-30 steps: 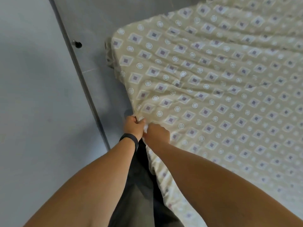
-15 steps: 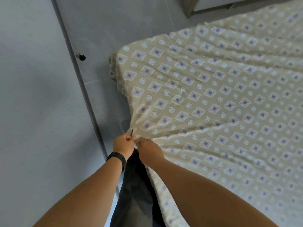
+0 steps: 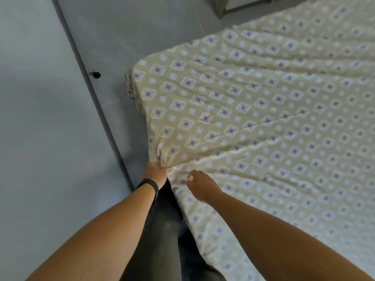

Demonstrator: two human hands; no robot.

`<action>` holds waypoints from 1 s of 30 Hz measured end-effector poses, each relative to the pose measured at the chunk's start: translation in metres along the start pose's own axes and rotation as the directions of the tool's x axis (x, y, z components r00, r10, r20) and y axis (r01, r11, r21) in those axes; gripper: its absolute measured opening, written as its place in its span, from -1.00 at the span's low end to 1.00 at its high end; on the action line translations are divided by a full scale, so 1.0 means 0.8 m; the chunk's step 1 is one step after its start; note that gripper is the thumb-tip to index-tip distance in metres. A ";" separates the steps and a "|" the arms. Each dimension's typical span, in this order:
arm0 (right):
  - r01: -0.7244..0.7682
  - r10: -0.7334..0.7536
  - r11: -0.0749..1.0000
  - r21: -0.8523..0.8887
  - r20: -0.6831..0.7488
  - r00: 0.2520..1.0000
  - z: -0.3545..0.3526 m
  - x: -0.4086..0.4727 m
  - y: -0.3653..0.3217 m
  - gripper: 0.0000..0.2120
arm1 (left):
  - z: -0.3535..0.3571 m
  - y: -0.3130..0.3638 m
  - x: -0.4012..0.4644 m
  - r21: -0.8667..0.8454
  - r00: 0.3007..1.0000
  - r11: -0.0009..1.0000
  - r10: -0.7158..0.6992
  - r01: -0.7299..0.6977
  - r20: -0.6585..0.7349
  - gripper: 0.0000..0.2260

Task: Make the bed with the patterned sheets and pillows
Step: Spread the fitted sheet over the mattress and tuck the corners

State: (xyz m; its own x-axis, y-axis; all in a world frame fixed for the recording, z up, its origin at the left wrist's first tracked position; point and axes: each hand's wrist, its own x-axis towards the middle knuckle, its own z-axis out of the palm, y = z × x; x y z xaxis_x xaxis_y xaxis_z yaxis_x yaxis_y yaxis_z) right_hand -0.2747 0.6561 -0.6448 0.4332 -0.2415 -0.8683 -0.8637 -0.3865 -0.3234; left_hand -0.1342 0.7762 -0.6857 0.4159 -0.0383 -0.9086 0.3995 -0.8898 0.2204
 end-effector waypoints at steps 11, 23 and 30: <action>-0.032 0.082 0.982 0.189 -0.259 0.962 -0.086 -0.331 0.097 -0.72 | -0.002 0.061 -0.313 0.677 0.864 0.538 0.340 -0.502 0.371 -0.87; 0.135 0.185 0.839 0.526 -0.511 0.840 0.055 -0.684 0.271 -0.83 | 0.226 -0.068 -0.644 0.648 0.621 -0.010 0.272 -0.762 0.735 -0.78; 0.134 0.413 0.712 0.689 -0.565 0.714 0.094 -0.765 0.363 -0.80 | 0.316 -0.086 -0.697 0.605 0.570 -0.248 0.203 -0.756 0.796 -0.74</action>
State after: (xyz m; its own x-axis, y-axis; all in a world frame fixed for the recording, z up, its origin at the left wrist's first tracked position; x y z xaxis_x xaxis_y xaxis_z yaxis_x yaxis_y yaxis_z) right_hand -0.8103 0.7584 -0.2354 0.0984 -0.8352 -0.5411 -0.7341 0.3062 -0.6061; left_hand -0.6000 0.7439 -0.2838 -0.3322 -0.5642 -0.7558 -0.9081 -0.0250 0.4179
